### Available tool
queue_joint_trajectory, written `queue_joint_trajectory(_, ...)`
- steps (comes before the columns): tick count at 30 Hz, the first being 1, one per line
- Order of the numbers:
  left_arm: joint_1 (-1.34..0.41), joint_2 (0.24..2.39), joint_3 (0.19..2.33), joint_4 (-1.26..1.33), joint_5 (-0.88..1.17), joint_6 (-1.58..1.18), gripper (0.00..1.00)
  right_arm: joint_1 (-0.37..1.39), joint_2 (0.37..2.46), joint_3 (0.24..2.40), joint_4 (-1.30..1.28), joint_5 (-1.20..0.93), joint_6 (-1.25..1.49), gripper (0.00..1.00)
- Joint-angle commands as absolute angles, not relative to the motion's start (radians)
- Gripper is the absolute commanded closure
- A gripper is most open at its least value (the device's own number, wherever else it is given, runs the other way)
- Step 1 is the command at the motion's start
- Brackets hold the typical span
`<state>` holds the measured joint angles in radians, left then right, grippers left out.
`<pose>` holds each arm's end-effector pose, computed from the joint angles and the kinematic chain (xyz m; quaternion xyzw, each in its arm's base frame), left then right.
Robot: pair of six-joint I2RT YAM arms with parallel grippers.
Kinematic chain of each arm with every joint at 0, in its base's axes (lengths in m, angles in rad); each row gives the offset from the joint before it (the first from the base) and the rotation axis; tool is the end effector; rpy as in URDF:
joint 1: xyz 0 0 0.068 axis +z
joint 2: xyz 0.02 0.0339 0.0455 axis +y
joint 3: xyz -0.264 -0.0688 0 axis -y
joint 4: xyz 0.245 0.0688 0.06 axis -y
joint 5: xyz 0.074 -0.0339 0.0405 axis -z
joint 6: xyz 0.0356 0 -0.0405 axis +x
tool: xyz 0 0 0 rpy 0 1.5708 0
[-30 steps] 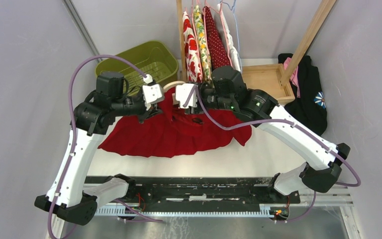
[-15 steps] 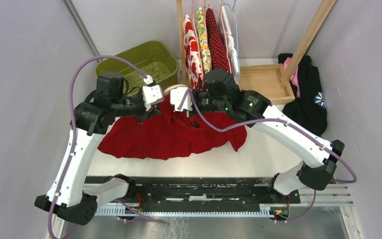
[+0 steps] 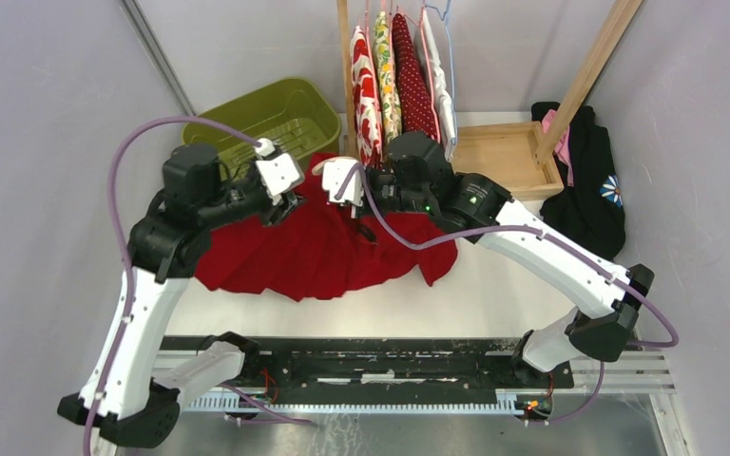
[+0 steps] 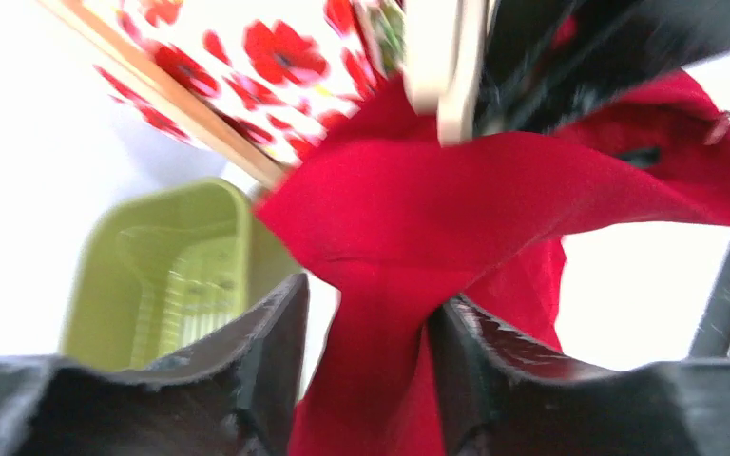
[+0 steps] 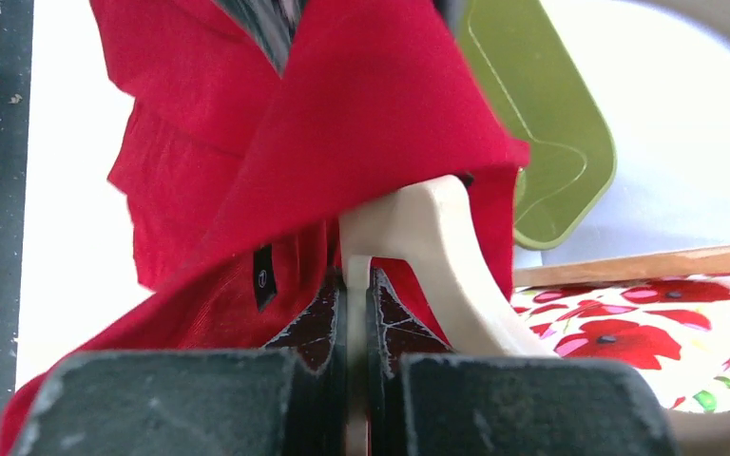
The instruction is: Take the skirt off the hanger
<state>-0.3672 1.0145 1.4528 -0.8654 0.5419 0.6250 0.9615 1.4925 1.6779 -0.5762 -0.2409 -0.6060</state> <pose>0.1540 -0.0789 0.4527 0.5131 0.6436 -0.1562 0.5460 0.1816 0.2750 0.4395 -0.6297 0.5371 0.1959 0.5260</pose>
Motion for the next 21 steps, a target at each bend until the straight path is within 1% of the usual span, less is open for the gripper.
queue_joint_trajectory(1, -0.367, 0.917, 1.472, -0.515, 0.451, 0.511, 0.36, 0.966, 1.522, 1.680, -0.565, -0.196, -0.542, 0.99)
queue_joint_trajectory(3, -0.366, 0.938, 1.522, -0.576, 0.432, 0.505, 0.30, 0.966, 1.523, 1.683, -0.561, -0.191, -0.537, 0.99)
queue_joint_trajectory(5, -0.366, 0.955, 1.557, -0.616, 0.418, 0.499, 0.26, 0.966, 1.527, 1.686, -0.556, -0.183, -0.529, 0.99)
queue_joint_trajectory(11, -0.366, 0.922, 1.503, -0.613, 0.337, 0.511, 0.25, 0.957, 1.519, 1.716, -0.565, -0.121, -0.547, 0.99)
queue_joint_trajectory(17, -0.367, 0.910, 1.428, -0.663, 0.198, 0.542, 0.24, 0.909, 1.441, 1.652, -0.603, -0.091, -0.579, 0.99)
queue_joint_trajectory(21, -0.367, 0.899, 1.382, -0.671, 0.203, 0.498, 0.24, 0.869, 1.407, 1.652, -0.611, -0.052, -0.605, 0.99)
